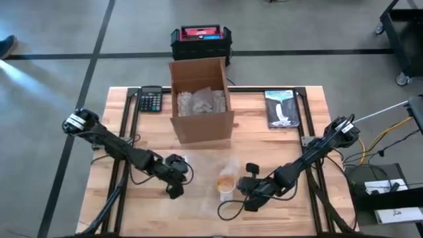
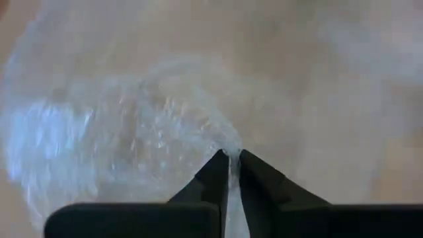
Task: Wrap mug
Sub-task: Wrap the yellow mug with the transparent bubble wrap
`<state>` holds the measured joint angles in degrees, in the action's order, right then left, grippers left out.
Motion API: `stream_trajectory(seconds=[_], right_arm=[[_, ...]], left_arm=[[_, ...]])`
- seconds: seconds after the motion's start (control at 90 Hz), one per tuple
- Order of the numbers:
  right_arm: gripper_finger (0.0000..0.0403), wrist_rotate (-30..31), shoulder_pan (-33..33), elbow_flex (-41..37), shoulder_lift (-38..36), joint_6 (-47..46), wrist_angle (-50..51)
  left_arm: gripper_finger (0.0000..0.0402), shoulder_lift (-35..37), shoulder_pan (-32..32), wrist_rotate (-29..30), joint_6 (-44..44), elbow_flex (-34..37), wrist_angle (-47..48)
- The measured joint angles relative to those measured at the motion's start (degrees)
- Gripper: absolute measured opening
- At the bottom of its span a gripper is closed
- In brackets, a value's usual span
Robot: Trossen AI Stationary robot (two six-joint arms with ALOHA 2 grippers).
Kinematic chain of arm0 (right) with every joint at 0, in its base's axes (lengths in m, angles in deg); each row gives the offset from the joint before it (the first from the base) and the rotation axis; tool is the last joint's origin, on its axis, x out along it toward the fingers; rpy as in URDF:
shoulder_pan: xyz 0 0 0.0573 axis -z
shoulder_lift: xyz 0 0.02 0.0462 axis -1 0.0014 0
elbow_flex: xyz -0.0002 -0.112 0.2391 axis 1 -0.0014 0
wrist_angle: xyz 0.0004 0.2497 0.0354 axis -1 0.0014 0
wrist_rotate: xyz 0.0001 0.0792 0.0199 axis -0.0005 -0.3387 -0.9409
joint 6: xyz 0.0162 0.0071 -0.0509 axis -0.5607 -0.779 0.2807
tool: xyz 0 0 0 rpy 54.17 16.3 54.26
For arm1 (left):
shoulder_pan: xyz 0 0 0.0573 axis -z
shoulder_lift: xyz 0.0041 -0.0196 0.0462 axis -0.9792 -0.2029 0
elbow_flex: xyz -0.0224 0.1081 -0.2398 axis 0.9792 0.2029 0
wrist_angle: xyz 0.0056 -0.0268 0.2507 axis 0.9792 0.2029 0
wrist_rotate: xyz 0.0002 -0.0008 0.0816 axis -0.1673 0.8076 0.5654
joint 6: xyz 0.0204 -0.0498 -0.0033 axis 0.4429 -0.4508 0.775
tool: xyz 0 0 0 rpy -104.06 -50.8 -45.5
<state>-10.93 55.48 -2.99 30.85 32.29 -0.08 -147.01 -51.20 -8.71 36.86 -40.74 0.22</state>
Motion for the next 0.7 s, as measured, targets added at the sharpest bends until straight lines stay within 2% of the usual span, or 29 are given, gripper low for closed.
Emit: stream_trajectory(seconds=[0.189, 0.289, 0.489, 0.6, 0.7], right_arm=[[0.0002, 0.09, 0.74, -0.09, 0.28, 0.28, -1.82], [0.0002, 0.03, 0.81, -0.09, 1.47, 0.33, -3.05], [0.0002, -0.04, 0.85, -0.02, 3.94, 0.33, -6.16], [0.0002, -0.20, 1.00, 0.07, 4.24, 0.33, -6.64], [0.0002, -2.37, 1.11, 2.27, 3.37, 0.35, -1.80]], left_arm=[[0.0003, -0.75, -0.48, 6.90, 11.24, -9.30, -1.83], [0.0001, -2.73, -1.30, 7.42, 16.80, -12.21, -7.25], [0.0001, -11.39, -3.26, -0.59, 21.51, -15.73, -17.48], [0.0000, -17.62, -3.85, -1.39, 22.72, -18.75, -17.78], [0.0000, -22.19, -4.41, -1.41, 22.95, -21.46, -17.13]])
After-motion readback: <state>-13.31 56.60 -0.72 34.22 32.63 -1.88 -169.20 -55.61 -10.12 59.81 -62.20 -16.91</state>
